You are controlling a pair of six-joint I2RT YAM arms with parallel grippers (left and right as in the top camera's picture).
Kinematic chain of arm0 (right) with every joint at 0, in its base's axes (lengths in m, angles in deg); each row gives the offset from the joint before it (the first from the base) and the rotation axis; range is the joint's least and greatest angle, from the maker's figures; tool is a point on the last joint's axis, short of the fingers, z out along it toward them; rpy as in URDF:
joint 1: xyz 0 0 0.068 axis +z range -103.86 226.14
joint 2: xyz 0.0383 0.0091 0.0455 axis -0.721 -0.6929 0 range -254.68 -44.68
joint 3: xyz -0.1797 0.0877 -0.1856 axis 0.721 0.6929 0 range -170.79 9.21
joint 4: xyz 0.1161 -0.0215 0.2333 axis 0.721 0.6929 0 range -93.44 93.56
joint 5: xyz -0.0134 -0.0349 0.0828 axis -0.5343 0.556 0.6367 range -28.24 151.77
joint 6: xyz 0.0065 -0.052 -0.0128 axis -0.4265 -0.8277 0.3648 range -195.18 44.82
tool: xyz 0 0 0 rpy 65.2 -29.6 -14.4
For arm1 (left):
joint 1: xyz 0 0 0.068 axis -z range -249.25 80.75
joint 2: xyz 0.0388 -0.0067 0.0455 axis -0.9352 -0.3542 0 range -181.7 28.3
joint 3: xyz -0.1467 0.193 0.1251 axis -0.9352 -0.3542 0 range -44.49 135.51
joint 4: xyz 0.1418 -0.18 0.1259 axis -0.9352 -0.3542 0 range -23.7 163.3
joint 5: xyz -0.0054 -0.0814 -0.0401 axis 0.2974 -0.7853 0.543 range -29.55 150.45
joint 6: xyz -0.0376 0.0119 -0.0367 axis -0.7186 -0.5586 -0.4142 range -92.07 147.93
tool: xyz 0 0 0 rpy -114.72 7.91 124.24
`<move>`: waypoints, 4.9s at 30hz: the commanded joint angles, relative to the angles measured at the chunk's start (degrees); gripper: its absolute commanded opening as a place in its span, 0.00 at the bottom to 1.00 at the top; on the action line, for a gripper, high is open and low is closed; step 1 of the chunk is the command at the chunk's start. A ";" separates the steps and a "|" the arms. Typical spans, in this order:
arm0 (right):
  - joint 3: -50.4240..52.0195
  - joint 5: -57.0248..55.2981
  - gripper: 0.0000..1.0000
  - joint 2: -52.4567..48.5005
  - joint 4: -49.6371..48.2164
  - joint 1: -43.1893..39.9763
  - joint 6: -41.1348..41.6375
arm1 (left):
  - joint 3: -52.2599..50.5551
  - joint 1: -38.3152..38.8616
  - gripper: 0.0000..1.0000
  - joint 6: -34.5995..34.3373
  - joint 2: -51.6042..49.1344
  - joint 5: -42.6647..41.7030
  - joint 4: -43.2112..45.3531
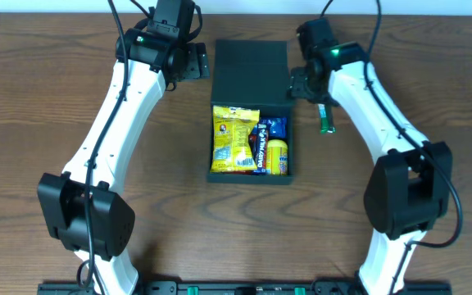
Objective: Pack container
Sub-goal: 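Carry the Dairy Milk bar into the box and release it, then grasp the green-wrapped chocolate bar with the right gripper, then insert the green bar into the box beside the Mentos and release, then grip both edges of the open lid with both grippers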
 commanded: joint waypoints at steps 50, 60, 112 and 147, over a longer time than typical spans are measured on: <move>15.87 5.86 0.41 -5.25 -9.31 -7.96 -19.85 | 0.46 -0.15 0.95 1.03 0.13 -0.07 0.42; 15.78 5.90 0.24 -5.18 -7.34 -7.93 -19.80 | 0.46 -0.15 0.95 1.03 0.13 -0.07 0.42; 9.66 7.30 0.70 9.14 13.60 14.97 8.57 | 0.46 -0.15 0.95 2.32 0.13 -0.02 0.61; -1.29 42.51 0.02 -11.80 -20.06 -15.19 -5.35 | 5.38 -10.34 0.06 -6.19 -20.04 -38.62 17.11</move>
